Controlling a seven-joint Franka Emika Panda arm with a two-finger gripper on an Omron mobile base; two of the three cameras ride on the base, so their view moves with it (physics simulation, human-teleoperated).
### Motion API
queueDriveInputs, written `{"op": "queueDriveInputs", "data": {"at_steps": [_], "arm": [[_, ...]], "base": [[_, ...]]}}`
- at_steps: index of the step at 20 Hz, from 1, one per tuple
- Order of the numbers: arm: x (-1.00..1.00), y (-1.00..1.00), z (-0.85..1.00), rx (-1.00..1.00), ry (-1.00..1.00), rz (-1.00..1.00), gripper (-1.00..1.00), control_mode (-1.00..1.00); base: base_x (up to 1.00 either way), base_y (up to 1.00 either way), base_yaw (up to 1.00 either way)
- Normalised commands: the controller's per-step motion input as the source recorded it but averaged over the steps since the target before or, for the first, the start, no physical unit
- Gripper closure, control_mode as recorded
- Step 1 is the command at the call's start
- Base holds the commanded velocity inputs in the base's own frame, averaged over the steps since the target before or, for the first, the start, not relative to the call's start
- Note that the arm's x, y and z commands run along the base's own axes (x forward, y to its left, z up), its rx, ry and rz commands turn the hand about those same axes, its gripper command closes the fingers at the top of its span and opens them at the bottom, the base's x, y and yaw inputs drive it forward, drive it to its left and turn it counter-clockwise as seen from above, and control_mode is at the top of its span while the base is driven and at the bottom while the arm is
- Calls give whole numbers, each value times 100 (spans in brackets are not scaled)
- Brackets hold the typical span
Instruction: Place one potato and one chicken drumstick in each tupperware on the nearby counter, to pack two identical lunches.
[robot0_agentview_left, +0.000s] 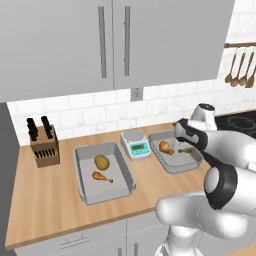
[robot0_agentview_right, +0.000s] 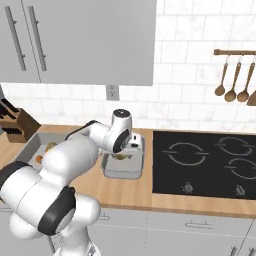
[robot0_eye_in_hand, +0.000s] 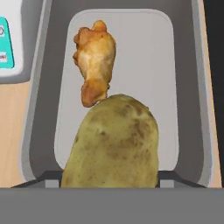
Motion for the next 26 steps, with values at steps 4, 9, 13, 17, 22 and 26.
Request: {"op": "queueDriveInputs", "data": {"at_steps": [4,9,13,17,22,26], "arm": [[43,-2,-62,0,-2,0,100,-100],[41,0,-60,0,0,0,100,-100],[39,-1,-28,0,0,0,-100,-100],[4,0,0,0,0,0,-100,-100],[0,0,5,0,0,0,-100,-100],[-34,0,51,0,-6,0,-100,-100]], "base": [[0,0,0],[0,0,0],[0,0,0],[0,0,0],[0,0,0],[0,0,0]]}}
